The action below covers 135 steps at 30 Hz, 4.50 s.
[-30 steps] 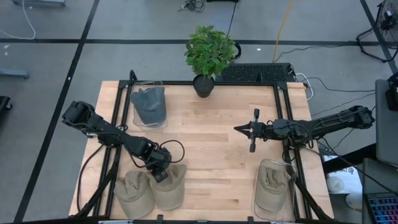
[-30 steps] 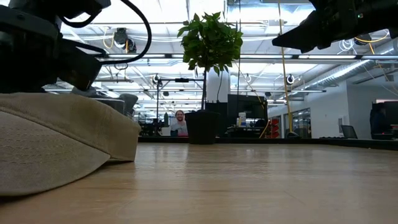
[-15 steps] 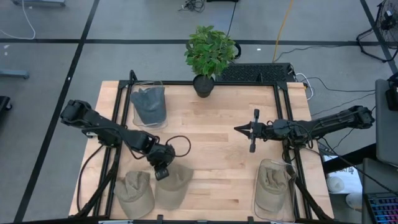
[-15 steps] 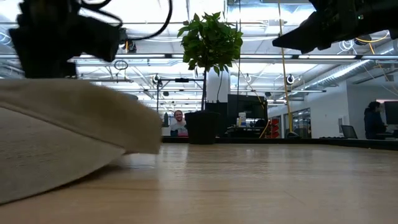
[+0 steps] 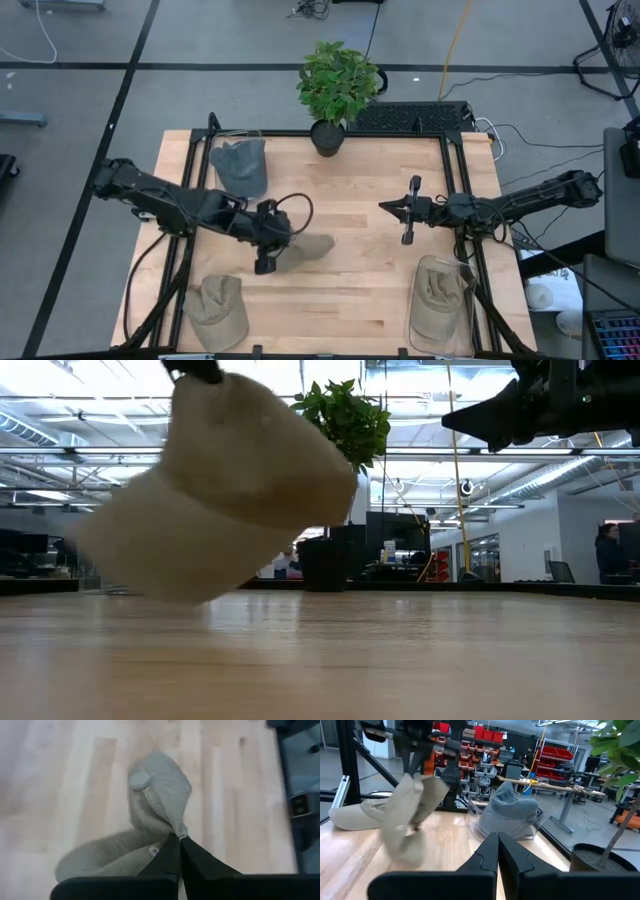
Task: Pick & Place hat
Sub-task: Put the right brown cap into the right transparent bin
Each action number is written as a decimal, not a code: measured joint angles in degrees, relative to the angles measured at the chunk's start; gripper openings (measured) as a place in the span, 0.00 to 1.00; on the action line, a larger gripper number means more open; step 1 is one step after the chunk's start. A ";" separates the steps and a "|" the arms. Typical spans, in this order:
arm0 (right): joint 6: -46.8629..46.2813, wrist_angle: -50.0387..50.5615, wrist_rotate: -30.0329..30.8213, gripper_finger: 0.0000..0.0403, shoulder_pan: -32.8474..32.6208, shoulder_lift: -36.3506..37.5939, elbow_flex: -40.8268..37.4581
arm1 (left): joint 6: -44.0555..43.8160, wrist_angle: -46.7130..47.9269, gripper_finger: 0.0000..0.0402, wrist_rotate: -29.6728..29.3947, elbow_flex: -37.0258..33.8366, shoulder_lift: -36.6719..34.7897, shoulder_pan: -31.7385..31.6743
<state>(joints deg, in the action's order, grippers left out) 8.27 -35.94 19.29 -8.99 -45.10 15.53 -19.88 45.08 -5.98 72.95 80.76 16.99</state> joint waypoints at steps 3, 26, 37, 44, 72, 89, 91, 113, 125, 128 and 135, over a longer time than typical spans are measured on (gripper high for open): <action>-0.02 0.15 0.02 0.00 0.00 0.00 0.00 | 2.98 0.80 0.00 -3.17 1.58 -0.05 -0.46; 0.96 1.22 0.11 0.00 0.02 0.00 -0.04 | 6.79 9.77 0.00 -13.02 1.87 -17.88 -1.71; 0.98 1.46 0.11 0.00 0.02 0.00 -0.04 | 7.41 8.39 0.00 -22.78 -3.09 -32.89 -1.27; 0.83 1.44 0.11 0.00 0.02 0.00 -0.04 | 5.79 8.33 0.00 -23.07 -6.13 -34.36 -1.27; 0.79 1.44 0.09 0.00 0.02 0.00 -0.04 | 3.14 7.75 0.01 -21.99 -6.21 -32.77 -1.27; 0.79 1.44 0.09 0.00 0.02 0.00 0.00 | 2.88 7.78 0.01 -20.85 -6.21 -32.77 -1.27; 0.79 1.44 0.09 0.00 0.02 0.00 0.00 | 2.88 7.78 0.01 -20.85 -6.21 -32.77 -1.27; 0.76 0.57 0.09 0.00 0.02 0.00 0.00 | 13.41 -7.81 0.01 -14.57 -6.18 -25.04 -1.25; -0.09 -0.76 0.07 0.00 0.00 0.00 0.00 | 26.80 -27.09 0.00 -13.04 -6.18 -16.43 -3.42; -0.09 -0.77 0.07 0.00 0.00 0.00 0.00 | 27.70 -31.76 0.00 -13.00 -6.18 -14.68 -4.81; -0.37 -2.26 0.07 0.00 0.00 -0.02 0.00 | 29.09 -43.73 0.01 -11.58 -6.18 -10.14 -7.97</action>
<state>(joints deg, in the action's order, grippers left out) 7.90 -38.20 19.35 -8.99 -45.12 15.53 9.21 1.35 -17.56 66.76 70.62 9.03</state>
